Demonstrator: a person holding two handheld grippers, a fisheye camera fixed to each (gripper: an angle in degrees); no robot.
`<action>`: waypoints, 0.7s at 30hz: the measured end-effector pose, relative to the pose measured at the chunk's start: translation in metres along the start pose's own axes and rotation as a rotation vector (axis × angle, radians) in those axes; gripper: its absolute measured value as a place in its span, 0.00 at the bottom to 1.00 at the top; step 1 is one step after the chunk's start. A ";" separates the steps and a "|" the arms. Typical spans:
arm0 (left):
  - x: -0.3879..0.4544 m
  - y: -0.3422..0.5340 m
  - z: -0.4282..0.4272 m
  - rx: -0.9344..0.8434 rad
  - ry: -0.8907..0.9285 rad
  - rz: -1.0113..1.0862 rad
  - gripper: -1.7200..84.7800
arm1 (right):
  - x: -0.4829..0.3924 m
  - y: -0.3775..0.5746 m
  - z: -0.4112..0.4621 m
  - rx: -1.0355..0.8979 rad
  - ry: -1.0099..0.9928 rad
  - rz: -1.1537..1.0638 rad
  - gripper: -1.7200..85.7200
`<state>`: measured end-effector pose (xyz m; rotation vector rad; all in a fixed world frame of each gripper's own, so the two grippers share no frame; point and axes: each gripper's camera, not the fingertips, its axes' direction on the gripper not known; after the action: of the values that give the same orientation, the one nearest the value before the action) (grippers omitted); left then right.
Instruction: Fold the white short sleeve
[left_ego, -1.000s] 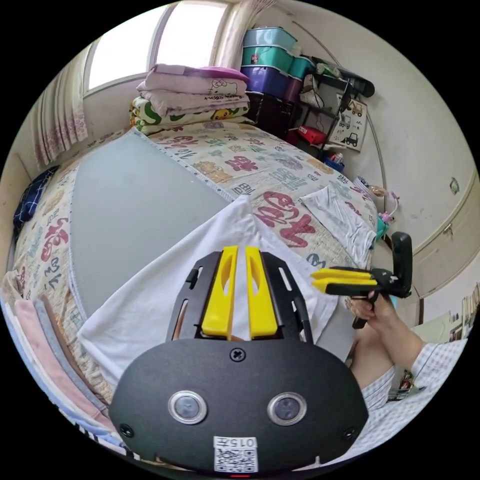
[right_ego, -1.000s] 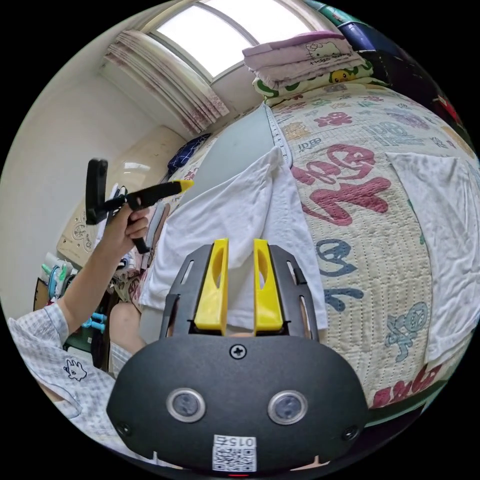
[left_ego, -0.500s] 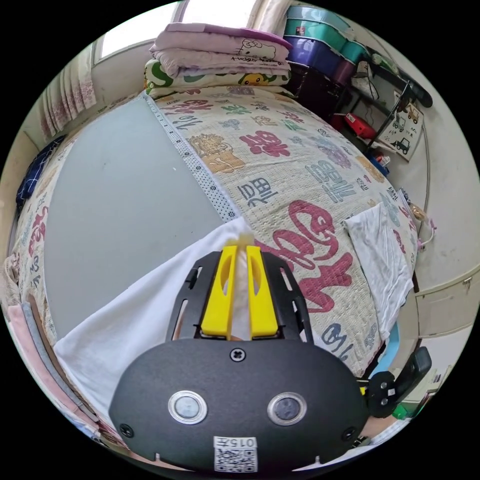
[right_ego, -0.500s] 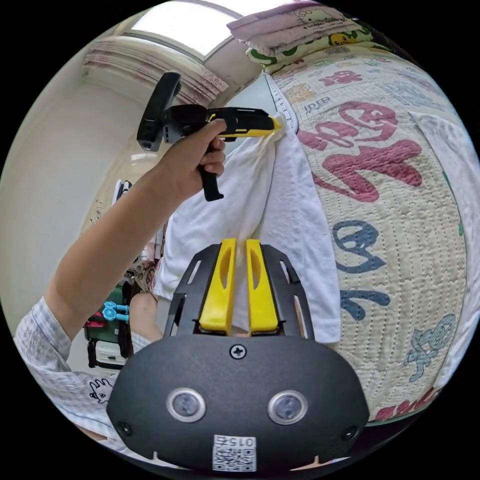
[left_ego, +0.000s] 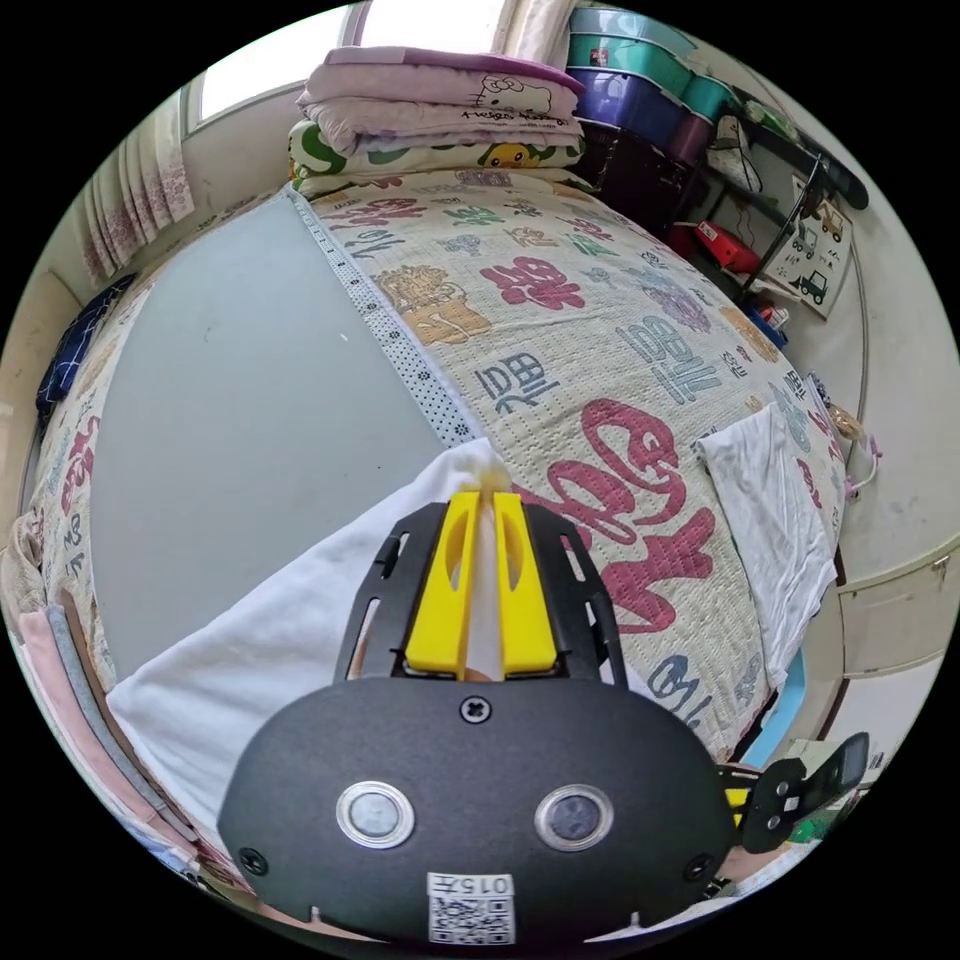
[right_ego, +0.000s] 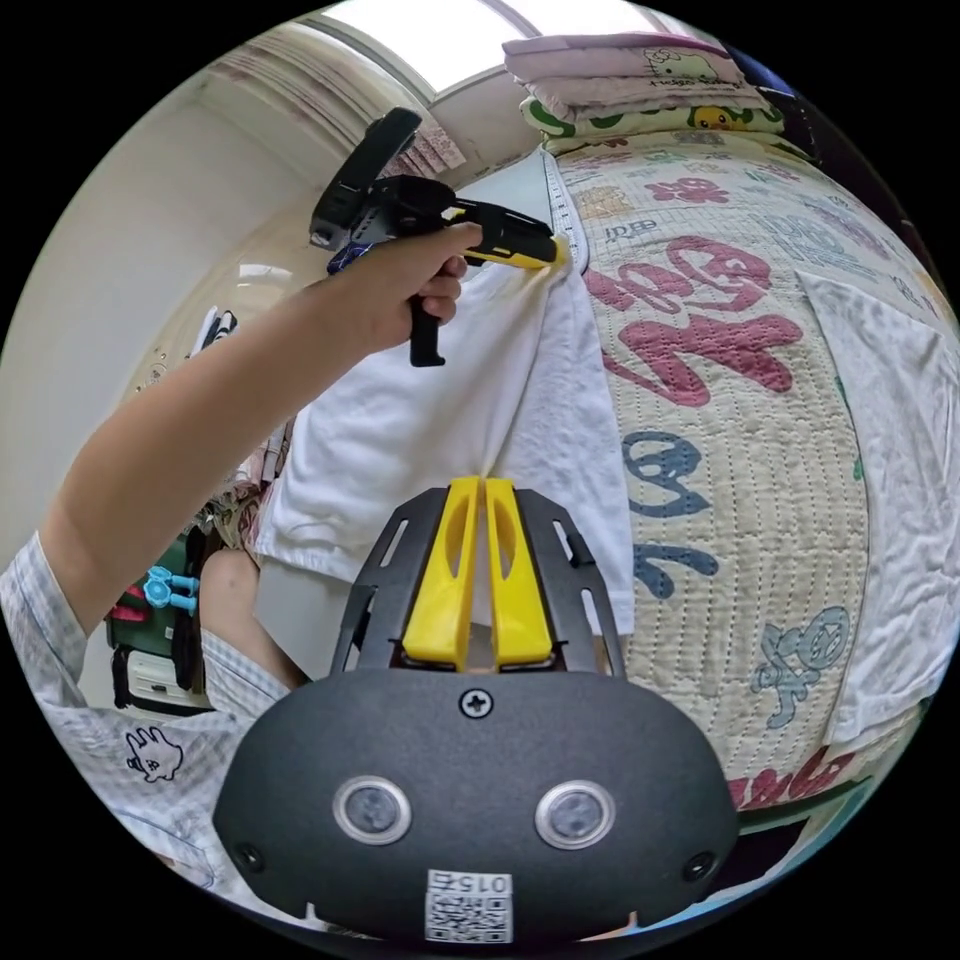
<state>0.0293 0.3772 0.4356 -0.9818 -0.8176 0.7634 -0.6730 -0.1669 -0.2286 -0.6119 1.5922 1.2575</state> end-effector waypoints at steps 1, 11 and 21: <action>-0.003 0.006 -0.006 0.013 0.019 0.005 0.04 | 0.000 0.003 -0.001 0.008 -0.006 -0.004 0.04; -0.067 0.219 -0.100 0.135 0.189 0.173 0.07 | -0.014 0.054 -0.028 0.223 0.056 -0.092 0.09; -0.085 0.377 -0.063 0.091 0.082 0.095 0.10 | -0.078 0.117 0.049 -0.038 -0.230 -0.624 0.07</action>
<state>-0.0250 0.4155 0.0493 -0.9691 -0.6639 0.8293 -0.7215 -0.0962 -0.1072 -0.8706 1.0675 0.8494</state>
